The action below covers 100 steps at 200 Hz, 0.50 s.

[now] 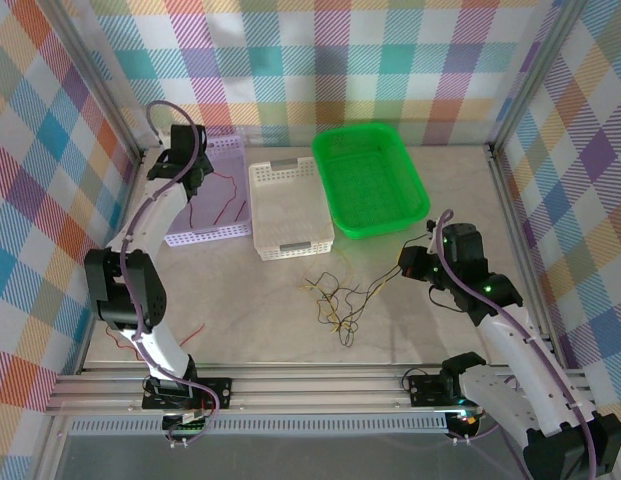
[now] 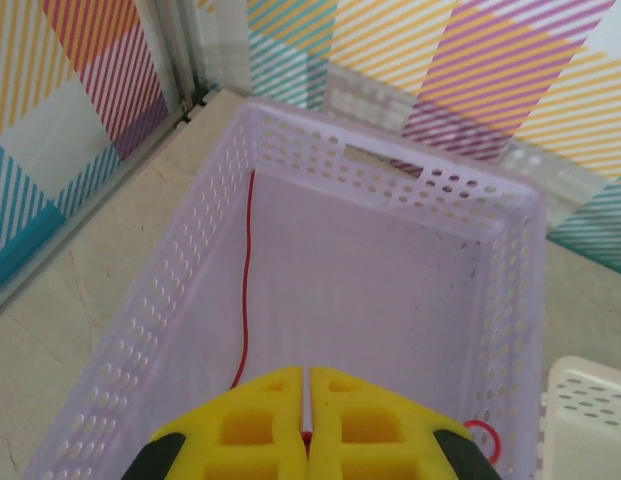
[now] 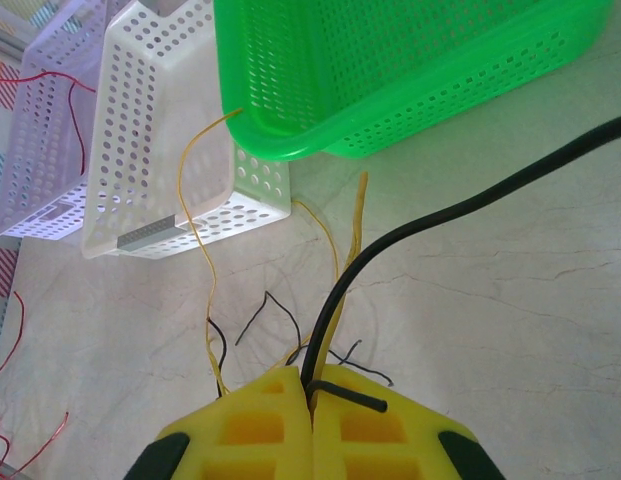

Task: Untangle the cables

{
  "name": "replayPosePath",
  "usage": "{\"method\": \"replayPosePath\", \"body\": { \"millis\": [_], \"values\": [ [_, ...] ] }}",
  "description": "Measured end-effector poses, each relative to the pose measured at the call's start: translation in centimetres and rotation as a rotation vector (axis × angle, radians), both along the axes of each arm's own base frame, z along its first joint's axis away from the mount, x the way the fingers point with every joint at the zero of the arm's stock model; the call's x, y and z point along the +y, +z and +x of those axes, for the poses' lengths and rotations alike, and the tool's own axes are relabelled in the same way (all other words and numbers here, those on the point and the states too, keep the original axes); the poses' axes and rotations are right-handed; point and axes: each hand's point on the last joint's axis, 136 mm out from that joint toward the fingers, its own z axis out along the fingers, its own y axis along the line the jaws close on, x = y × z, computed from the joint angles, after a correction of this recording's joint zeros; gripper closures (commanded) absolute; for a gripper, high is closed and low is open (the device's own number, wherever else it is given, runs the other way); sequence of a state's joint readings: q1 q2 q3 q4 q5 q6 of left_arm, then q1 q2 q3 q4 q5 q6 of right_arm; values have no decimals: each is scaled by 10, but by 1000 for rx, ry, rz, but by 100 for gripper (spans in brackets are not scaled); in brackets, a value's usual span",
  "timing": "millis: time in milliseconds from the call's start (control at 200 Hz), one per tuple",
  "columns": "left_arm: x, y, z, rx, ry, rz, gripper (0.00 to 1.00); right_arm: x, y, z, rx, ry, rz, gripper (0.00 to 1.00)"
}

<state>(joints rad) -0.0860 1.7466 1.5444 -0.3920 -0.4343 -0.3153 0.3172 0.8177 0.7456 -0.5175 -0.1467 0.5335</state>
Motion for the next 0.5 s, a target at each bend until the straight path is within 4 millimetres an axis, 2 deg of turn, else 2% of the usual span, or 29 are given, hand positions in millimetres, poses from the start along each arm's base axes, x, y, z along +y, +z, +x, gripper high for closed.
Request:
{"method": "replayPosePath", "body": {
  "millis": [500],
  "values": [
    [-5,-95,2,188,36,-67,100,0,-1,-1,0,4,-7,100]
  ]
}}
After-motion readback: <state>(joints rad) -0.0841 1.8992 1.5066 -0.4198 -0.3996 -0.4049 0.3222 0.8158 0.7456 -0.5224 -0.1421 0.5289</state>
